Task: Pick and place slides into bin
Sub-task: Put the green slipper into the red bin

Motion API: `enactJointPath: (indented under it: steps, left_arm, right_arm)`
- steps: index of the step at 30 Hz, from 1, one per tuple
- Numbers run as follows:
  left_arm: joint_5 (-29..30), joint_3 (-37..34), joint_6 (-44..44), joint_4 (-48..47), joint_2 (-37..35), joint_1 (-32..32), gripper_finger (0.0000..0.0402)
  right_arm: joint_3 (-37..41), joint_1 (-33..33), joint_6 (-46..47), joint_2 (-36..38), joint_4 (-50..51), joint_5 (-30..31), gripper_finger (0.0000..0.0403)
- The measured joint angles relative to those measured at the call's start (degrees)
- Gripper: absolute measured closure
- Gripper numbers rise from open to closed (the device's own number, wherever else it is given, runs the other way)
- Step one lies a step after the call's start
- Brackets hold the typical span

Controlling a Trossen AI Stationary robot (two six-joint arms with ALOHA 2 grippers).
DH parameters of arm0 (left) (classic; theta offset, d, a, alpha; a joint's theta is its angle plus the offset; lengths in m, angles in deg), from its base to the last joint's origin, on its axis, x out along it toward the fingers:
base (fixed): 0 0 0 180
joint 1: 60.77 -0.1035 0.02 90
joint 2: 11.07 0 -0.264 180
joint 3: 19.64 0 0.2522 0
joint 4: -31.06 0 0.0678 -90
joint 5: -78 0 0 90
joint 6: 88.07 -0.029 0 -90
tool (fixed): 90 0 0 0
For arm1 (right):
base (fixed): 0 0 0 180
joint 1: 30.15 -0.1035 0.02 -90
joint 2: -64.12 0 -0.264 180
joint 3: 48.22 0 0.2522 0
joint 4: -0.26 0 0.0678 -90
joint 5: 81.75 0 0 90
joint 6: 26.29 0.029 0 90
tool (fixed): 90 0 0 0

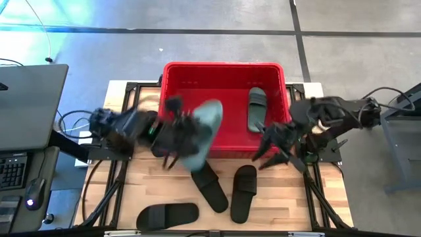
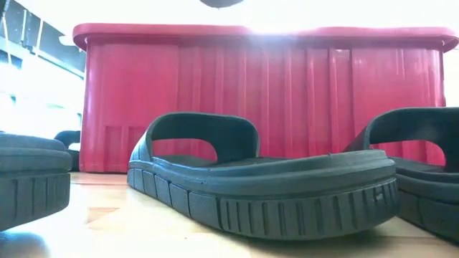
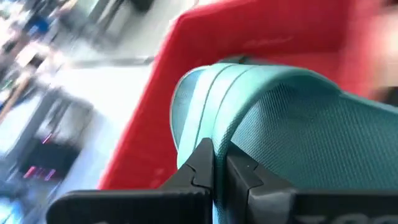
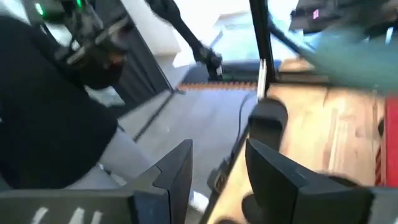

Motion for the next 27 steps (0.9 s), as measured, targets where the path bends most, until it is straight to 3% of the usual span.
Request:
enactJointPath:
  steps: [8,13,19,27]
  left_arm:
    - [-9.4,0.0,-13.5,9.8,8.5,-20.1,0.0401]
    - [-16.4,-0.1,-21.5,18.0,17.8,-27.3,0.0401]
    - [-19.6,0.0,-24.3,26.6,26.0,-30.2,0.0400]
    - [-21.6,0.0,-27.1,35.2,32.1,-30.8,0.0400]
  right_arm:
    - [0.0,-7.0,0.3,-1.7,1.8,22.5,0.0265]
    - [0.0,-7.4,5.0,-2.3,2.5,29.8,0.0265]
    - [0.0,-7.3,13.3,-2.4,4.3,39.0,0.0265]
    - [0.0,-7.3,18.2,-2.4,7.2,42.2,0.0265]
